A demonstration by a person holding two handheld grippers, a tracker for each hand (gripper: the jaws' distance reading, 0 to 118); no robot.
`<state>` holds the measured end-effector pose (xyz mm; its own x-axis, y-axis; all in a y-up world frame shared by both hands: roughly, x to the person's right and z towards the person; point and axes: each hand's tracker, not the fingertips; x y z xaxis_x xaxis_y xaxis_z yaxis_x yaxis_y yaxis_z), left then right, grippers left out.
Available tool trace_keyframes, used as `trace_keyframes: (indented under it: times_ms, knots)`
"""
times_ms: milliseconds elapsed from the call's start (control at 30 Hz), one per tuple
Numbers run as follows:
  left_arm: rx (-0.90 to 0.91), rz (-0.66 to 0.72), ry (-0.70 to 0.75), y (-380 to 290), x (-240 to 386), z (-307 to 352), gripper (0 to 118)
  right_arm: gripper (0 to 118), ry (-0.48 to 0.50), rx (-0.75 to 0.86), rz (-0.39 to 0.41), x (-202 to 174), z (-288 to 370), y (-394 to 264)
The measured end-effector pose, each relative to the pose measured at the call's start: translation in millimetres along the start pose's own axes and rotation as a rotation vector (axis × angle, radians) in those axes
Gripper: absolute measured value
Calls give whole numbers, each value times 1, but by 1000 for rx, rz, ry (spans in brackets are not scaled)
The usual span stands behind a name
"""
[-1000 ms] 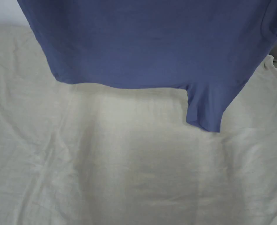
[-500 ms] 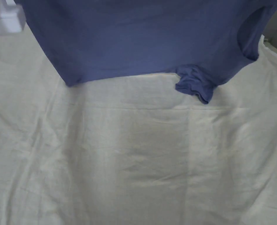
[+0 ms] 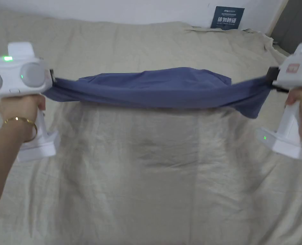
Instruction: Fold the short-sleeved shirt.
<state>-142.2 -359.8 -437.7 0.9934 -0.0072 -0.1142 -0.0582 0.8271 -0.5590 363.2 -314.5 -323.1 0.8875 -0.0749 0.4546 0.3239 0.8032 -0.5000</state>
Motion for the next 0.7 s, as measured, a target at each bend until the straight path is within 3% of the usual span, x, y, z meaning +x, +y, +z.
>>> trace_keyframes:
  times_ms: [300, 700]
  knots:
    - [-115, -35, -52, -122, -31, 43, 0, 3, -21, -160, 14, 57, 21, -117]
    - [-115, -20, -70, -195, -74, 102, 0, 3, 74, -275, 86, 107, 79, -203]
